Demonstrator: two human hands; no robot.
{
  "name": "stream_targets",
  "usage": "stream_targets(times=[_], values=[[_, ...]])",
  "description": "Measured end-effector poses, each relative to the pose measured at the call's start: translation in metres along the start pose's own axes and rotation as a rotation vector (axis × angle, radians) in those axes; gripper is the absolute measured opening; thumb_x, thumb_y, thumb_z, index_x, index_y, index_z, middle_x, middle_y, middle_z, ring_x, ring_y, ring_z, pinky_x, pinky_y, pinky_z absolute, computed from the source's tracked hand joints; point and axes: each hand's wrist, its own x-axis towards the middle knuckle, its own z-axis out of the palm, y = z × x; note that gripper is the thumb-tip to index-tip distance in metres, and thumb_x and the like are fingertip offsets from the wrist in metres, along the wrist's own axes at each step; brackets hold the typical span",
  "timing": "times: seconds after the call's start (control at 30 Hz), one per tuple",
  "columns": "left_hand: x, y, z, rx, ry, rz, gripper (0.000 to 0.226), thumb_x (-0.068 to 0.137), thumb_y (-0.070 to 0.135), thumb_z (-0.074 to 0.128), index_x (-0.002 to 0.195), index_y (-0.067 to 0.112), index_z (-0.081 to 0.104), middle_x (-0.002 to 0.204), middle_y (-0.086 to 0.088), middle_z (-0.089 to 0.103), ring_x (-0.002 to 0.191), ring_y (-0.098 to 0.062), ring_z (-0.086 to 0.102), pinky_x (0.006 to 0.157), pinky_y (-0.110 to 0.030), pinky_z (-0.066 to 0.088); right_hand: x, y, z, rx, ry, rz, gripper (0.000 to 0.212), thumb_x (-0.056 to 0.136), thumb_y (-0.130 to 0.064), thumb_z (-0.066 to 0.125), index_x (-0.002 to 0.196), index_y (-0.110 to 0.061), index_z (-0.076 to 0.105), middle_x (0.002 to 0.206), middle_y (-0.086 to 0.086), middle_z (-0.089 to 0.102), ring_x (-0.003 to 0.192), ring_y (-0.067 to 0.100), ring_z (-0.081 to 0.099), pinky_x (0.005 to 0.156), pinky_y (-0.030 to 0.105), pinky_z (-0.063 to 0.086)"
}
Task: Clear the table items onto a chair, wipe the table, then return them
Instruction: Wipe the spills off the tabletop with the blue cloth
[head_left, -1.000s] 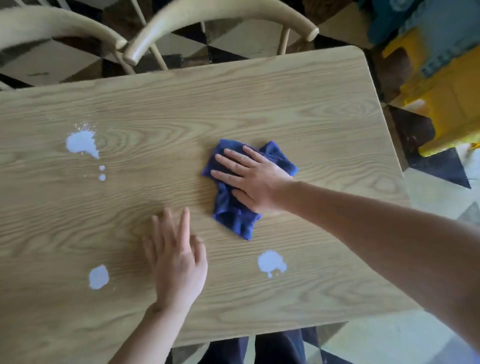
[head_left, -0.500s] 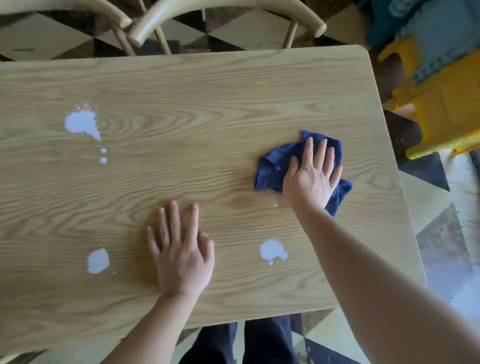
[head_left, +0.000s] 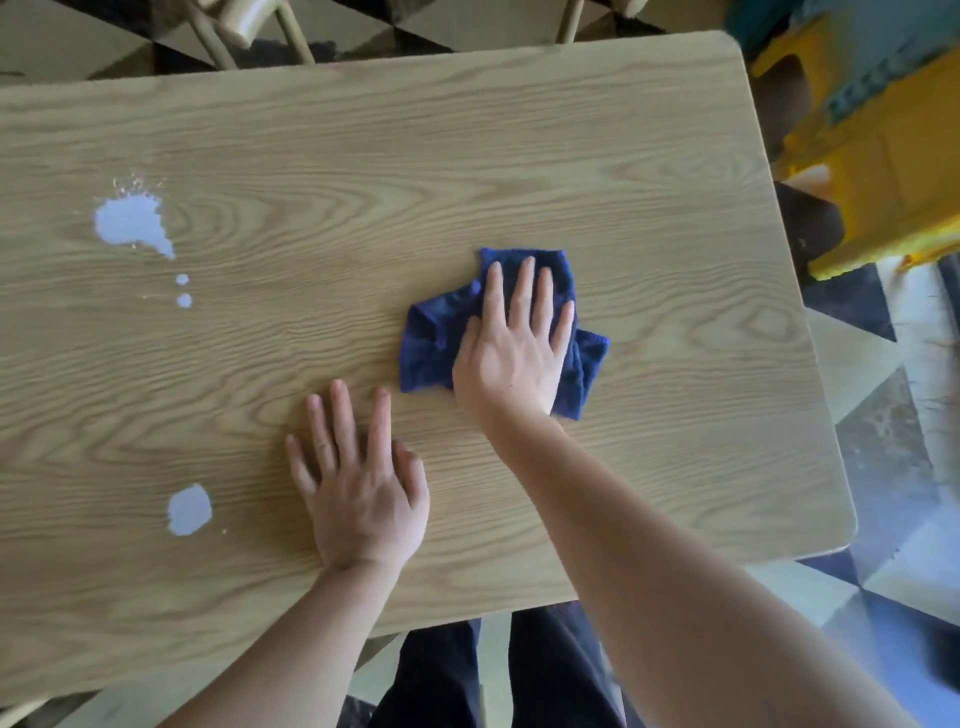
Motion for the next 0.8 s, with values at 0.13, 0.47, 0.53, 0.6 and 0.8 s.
stream_targets(times=[0.13,0.47,0.53,0.6,0.8], values=[[0.0,0.001,-0.001,-0.014,0.013,-0.009,0.065,0.088,0.03,0.035,0.153,0.028,0.031,0.166,-0.008,0.013,0.154,-0.029,0.005,0.122,-0.057,0.009,-0.003,0.014,-0.003,-0.07,-0.067,-0.32,0.062,0.099,-0.037,0.029,0.158,-0.022,0.016,0.166,0.009,0.007,0.153,0.026,-0.002,0.122,0.053,0.002],[-0.001,0.0,0.005,-0.041,0.093,-0.02,0.059,0.093,0.028,0.034,0.152,0.032,0.033,0.165,-0.006,0.02,0.153,-0.027,0.012,0.122,-0.052,0.01,0.023,0.057,-0.014,-0.26,-0.175,-1.078,0.059,0.1,-0.04,0.031,0.156,-0.027,0.023,0.166,0.003,0.014,0.153,0.024,0.008,0.123,0.051,0.005],[-0.001,-0.001,0.006,-0.05,0.099,-0.021,0.059,0.093,0.028,0.033,0.152,0.032,0.032,0.165,-0.006,0.02,0.153,-0.027,0.012,0.123,-0.052,0.01,0.039,0.066,-0.02,-0.275,-0.225,-1.215,0.057,0.1,-0.039,0.033,0.156,-0.029,0.026,0.165,0.0,0.016,0.153,0.022,0.01,0.124,0.048,0.004],[-0.002,-0.002,0.007,-0.052,0.099,-0.029,0.06,0.093,0.027,0.032,0.152,0.032,0.031,0.165,-0.005,0.02,0.154,-0.026,0.012,0.123,-0.052,0.011,0.05,0.074,-0.026,-0.279,-0.242,-1.26,0.055,0.1,-0.039,0.033,0.154,-0.032,0.028,0.165,-0.003,0.018,0.153,0.019,0.013,0.124,0.044,0.003],[-0.002,-0.002,0.008,-0.067,0.102,-0.031,0.062,0.091,0.025,0.03,0.152,0.032,0.03,0.165,-0.004,0.018,0.154,-0.024,0.01,0.124,-0.051,0.01,0.054,0.116,-0.037,-0.061,0.008,-0.323,0.059,0.097,-0.037,0.033,0.155,-0.031,0.027,0.165,-0.001,0.018,0.153,0.021,0.012,0.123,0.047,0.004]])
